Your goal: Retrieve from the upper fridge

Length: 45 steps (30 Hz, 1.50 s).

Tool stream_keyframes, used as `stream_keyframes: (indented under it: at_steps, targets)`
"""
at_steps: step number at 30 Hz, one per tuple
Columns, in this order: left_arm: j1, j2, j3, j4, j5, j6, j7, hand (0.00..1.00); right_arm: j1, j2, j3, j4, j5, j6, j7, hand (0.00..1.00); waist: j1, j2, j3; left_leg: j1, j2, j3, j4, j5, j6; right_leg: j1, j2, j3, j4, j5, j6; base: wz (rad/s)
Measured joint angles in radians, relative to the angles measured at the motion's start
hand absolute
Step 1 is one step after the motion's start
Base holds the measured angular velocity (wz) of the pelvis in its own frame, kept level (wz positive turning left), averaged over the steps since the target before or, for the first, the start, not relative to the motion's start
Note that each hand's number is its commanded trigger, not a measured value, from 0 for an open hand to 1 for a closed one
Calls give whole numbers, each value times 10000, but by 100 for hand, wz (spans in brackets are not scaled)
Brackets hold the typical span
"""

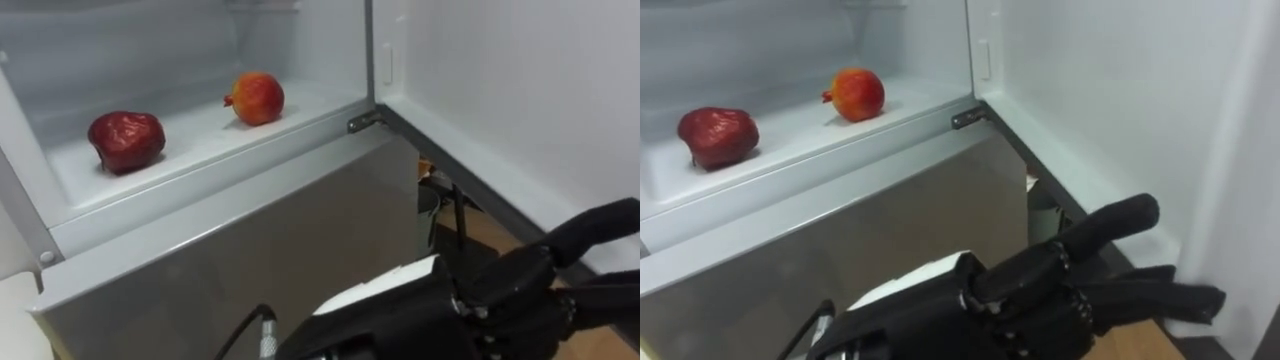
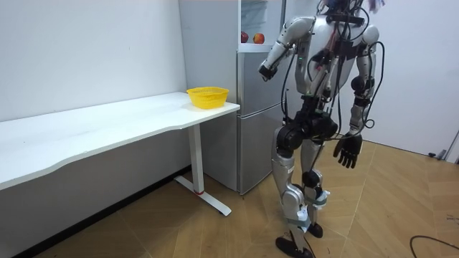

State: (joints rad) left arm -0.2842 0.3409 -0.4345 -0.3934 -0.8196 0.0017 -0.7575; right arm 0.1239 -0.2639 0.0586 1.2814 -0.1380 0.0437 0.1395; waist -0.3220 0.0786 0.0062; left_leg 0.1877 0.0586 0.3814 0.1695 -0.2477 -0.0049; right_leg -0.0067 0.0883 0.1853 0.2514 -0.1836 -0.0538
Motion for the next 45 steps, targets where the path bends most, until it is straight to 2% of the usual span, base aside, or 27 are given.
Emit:
stream_keyframes:
  at_steps: [3,6,9,12,16,19,20,22,23,26,27,29,30,32,33,35,37,38,39,40,41,43,45]
  targets:
    - [-1,0,93,-21,-254,2,-6,0,-47,-17,-38,42,2,-5,152,0,33,0,-1,1,2,-49,1,0,0,9,-3,-84,2,1,-1,3]
    - [-141,-132,210,-125,-697,-1,-9,0,-26,-16,25,25,18,-6,168,0,195,5,-5,-32,-7,-118,-1,0,0,15,-56,-250,-27,5,-5,13]
    - [-195,-227,493,-433,-1290,-63,-89,0,-52,7,92,3,-78,-18,139,0,503,-10,-9,-37,-6,-166,-5,1,-1,10,-70,-332,-32,4,-4,6]
    - [-194,-323,784,-683,-1594,-84,-69,0,-65,10,141,-88,-262,-52,29,0,696,-45,-5,-140,-10,-337,-6,1,-2,6,-131,-601,-74,4,-4,25]
    - [-175,-357,899,-851,-2134,-92,113,0,14,19,181,-376,-296,-80,-170,0,1150,-191,-13,-202,-8,-525,-22,4,-5,38,-164,-800,-117,4,-5,16]
    - [-64,-345,1275,-1136,-2123,-93,128,0,73,56,179,-508,-454,-90,-259,0,1438,-333,-64,-182,-4,-717,-21,4,-6,161,-185,-972,-126,8,-12,17]
    - [-6,-339,1414,-1265,-2123,-96,145,0,61,84,179,-505,-566,-91,-291,0,1557,-381,-43,-181,-7,-856,-21,4,-6,205,-208,-1075,-141,9,-12,21]
    - [163,-368,1532,-1420,-2110,-111,314,0,84,86,178,-499,-610,-91,-292,0,1701,-414,-53,-178,-11,-932,-19,4,-7,267,-236,-1191,-184,8,-12,19]
    - [271,-420,1692,-1485,-2019,-116,407,0,96,94,179,-506,-668,-114,-311,0,1920,-392,-69,-189,-17,-987,-17,4,-6,303,-255,-1252,-237,9,-13,17]
    - [405,-461,2234,-1519,-1495,-234,921,0,160,169,169,-462,-958,-126,-416,0,1985,-380,-72,-179,-45,-1423,3,4,-6,569,-342,-1664,-428,18,-12,39]
    - [431,-457,2379,-1541,-1440,-235,1027,0,169,178,166,-468,-1066,-127,-452,0,2131,-347,-91,-184,-46,-1430,1,4,-7,587,-351,-1703,-464,18,-12,19]
    - [733,-486,3229,-1782,-841,-372,1559,0,171,266,128,-411,-1434,-211,-665,0,2475,-265,-142,-132,-33,-1472,-21,11,-17,627,-337,-1712,-457,17,-15,0]
    - [879,-484,3447,-1869,-670,-418,1711,0,166,300,93,-379,-1483,-225,-690,0,2521,-259,-141,-103,-31,-1494,-33,19,-30,671,-338,-1748,-462,15,-18,15]
    - [1565,-479,4374,-2013,104,-600,2192,0,199,434,-68,-334,-1704,-302,-741,0,2608,-266,-124,-1,-34,-1681,-26,22,-34,894,-376,-2044,-492,-32,-42,30]
    - [1688,-484,4603,-2014,326,-635,2336,0,199,455,-86,-315,-1782,-321,-741,0,2673,-272,-120,4,-37,-1689,-22,22,-34,917,-388,-2103,-492,-48,-49,25]
    - [2091,-500,5632,-2143,1317,-704,3014,0,200,531,-371,-320,-1875,-366,-744,0,3090,-284,-83,-35,-50,-1932,-30,45,-73,911,-404,-2247,-487,-78,-70,19]
    - [2428,-497,6288,-2206,2008,-901,3841,0,271,543,-459,-324,-1891,-417,-864,0,3342,-297,-76,-34,-62,-2085,-26,49,-80,971,-445,-2448,-487,-128,-86,30]
    - [2677,-480,6792,-2218,2476,-923,4333,0,380,539,-567,-384,-1891,-423,-995,0,3487,-291,-75,-37,-100,-2345,-17,58,-91,1065,-495,-2643,-499,-161,-79,40]
    - [2776,-471,6981,-2218,2620,-924,4546,0,432,540,-623,-392,-1888,-424,-1055,0,3555,-289,-75,-29,-121,-2434,-16,63,-96,1097,-516,-2701,-495,-183,-69,41]
    - [2926,-471,7374,-2217,2964,-930,5009,0,575,536,-631,-429,-1906,-424,-1155,0,3737,-288,-76,-5,-156,-2541,-13,65,-98,1115,-541,-2738,-479,-253,-52,29]
    - [2975,-471,7774,-2217,3337,-947,5416,0,660,554,-664,-429,-2032,-428,-1156,0,4005,-237,-112,-6,-174,-2632,-6,65,-98,1143,-561,-2803,-467,-279,-48,24]
    - [3035,-478,8448,-2211,3434,-1020,6011,0,767,615,-921,-430,-2298,-442,-1153,0,4161,-205,-100,-14,-198,-2835,-14,65,-98,1241,-610,-3051,-502,-283,-40,31]
    - [3181,-508,9139,-2207,3770,-1245,6711,0,788,675,-1246,-436,-2308,-515,-1192,0,4177,-177,-103,-24,-242,-3014,-9,65,-97,1328,-665,-3261,-581,-307,-17,32]
